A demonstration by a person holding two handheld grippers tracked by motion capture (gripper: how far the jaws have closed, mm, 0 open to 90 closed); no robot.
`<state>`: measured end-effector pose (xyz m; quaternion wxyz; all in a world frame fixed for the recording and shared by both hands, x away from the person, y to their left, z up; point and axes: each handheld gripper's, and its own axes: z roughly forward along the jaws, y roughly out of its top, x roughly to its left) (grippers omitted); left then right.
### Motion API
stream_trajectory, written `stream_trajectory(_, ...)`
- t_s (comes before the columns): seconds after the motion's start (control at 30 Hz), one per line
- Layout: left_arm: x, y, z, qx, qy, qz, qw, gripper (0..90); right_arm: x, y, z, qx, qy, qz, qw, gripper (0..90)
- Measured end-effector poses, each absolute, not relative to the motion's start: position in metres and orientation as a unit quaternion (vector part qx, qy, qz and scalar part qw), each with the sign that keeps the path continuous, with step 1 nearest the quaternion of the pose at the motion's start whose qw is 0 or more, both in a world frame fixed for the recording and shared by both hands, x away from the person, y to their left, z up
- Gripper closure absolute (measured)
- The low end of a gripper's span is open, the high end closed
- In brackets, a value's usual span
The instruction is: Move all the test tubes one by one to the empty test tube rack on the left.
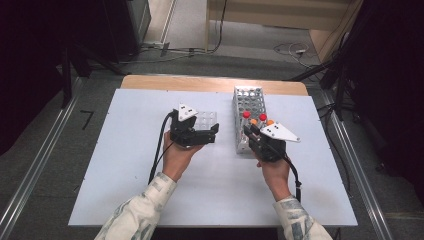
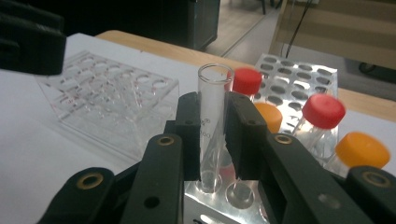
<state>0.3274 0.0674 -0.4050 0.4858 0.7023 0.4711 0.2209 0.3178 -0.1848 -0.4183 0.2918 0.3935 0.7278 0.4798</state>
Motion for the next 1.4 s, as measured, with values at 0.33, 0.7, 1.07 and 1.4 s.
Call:
stream_trajectory(0.33, 0.324, 0.071, -0.395, 0.7, 0.468, 0.22, 0.493, 11.1, 0.312, -0.177, -0.406, 0.381, 0.731, 0.498, 0.27, 73.2)
stream_trajectory(0.7, 0.313, 0.068, -0.389, 0.706, 0.448, 0.212, 0.505, 19.9, 0.308, -0.145, -0.428, 0.359, 0.758, 0.491, 0.233, 73.2)
stream_trajectory(1.07, 0.305, 0.054, -0.394, 0.735, 0.41, 0.191, 0.505, 45.4, 0.307, -0.125, -0.438, 0.351, 0.767, 0.49, 0.22, 73.2)
stream_trajectory(1.4, 0.311, 0.052, -0.402, 0.749, 0.409, 0.149, 0.5, 71.4, 0.305, -0.12, -0.438, 0.344, 0.768, 0.492, 0.221, 73.2)
